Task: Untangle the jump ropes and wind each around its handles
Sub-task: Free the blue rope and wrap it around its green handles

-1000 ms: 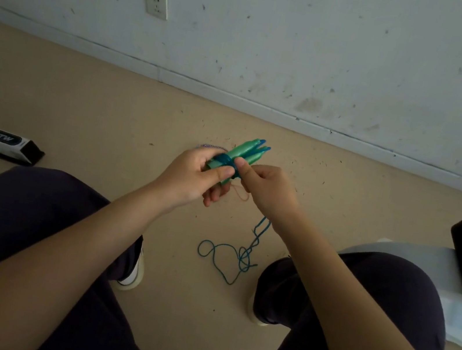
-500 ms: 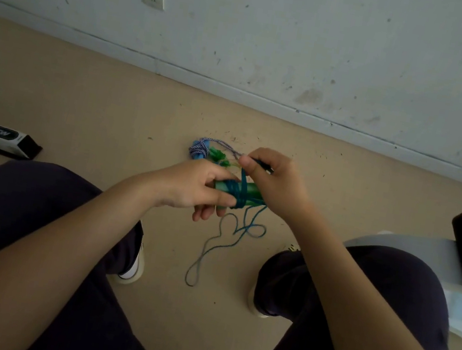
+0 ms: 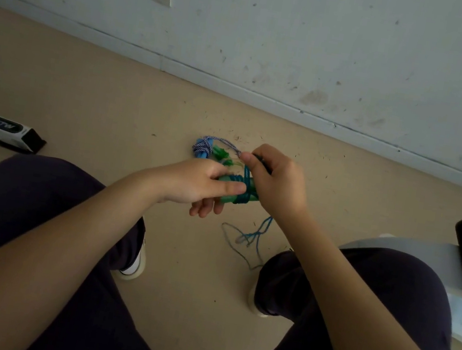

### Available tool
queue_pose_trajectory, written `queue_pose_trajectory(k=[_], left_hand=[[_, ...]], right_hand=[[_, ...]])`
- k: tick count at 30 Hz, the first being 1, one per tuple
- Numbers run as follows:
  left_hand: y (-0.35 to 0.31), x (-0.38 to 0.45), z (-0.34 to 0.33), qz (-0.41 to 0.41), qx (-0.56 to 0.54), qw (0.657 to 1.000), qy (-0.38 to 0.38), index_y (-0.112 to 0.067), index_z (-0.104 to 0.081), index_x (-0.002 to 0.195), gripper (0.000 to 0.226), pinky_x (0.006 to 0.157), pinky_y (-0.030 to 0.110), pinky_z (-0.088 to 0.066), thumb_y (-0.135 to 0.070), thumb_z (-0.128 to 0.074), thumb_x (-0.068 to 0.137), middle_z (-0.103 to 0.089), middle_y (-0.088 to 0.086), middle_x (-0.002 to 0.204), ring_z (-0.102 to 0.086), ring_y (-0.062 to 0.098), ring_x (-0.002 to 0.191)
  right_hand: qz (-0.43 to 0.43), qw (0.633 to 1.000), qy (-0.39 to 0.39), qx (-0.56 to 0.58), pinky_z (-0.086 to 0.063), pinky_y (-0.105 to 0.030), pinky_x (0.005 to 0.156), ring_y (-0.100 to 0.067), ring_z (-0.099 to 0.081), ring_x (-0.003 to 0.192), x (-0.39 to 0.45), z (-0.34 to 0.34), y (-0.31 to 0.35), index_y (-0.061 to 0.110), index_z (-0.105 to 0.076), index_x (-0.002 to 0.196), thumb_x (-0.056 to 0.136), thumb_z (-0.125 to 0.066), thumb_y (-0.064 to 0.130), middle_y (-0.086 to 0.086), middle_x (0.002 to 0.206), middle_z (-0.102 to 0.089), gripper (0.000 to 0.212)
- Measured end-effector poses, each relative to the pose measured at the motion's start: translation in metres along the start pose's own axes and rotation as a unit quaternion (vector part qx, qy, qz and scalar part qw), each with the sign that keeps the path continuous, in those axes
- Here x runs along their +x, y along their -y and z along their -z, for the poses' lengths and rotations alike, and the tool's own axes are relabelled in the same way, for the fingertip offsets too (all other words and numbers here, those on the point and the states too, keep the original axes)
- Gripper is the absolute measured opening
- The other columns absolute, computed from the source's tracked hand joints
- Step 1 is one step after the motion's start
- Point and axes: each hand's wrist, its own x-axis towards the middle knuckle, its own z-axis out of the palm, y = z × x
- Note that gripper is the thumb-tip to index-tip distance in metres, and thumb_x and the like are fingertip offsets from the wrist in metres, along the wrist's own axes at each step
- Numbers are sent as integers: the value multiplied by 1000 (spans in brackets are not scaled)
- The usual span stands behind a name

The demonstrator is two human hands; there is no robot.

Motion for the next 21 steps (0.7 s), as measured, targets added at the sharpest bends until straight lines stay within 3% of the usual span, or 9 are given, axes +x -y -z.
queue_pose_trajectory(k=[5,7,11,14,21], left_hand=[[0,1,-1,8,136,990,-39,-20,-55,82,37,59,34,-50,-54,-52,95,-66,-5,59,-56,11,45],[1,1,-1,6,167,984,-56,-21,-56,77,40,61,32,-50,-58,-57,90,-68,-2,63,-58,13,48],[3,3,-1,-45,118,989,-79,-30,-60,76,23,58,28,-48,-48,-72,83,-67,-1,66,-58,14,49],[5,5,0,-65,93,990,-83,-23,-63,73,22,51,21,-44,-38,-74,86,-67,-1,61,-58,14,47],[5,4,0,-15,38,999,8,-9,-65,84,31,48,29,-43,-40,-72,86,-73,7,71,-62,20,51]], right_hand=[[6,1000,-10,-10,-34,-18,47,-9,-45,52,-2,-3,-2,20,-59,74,95,-62,33,7,55,-49,24],[3,1000,-20,-14,-35,-18,47,-7,-46,50,-1,-3,-4,18,-60,75,95,-62,32,8,55,-49,24],[7,999,-35,-7,-33,-17,45,-3,-48,51,-1,-1,-4,13,-61,77,96,-60,31,6,57,-52,26],[4,1000,-30,5,-34,-16,46,-2,-47,51,-1,0,-2,16,-60,75,96,-60,30,8,57,-50,25],[-3,1000,5,19,-34,-17,47,-5,-45,52,-4,-1,-1,16,-61,75,94,-63,31,8,55,-48,25]])
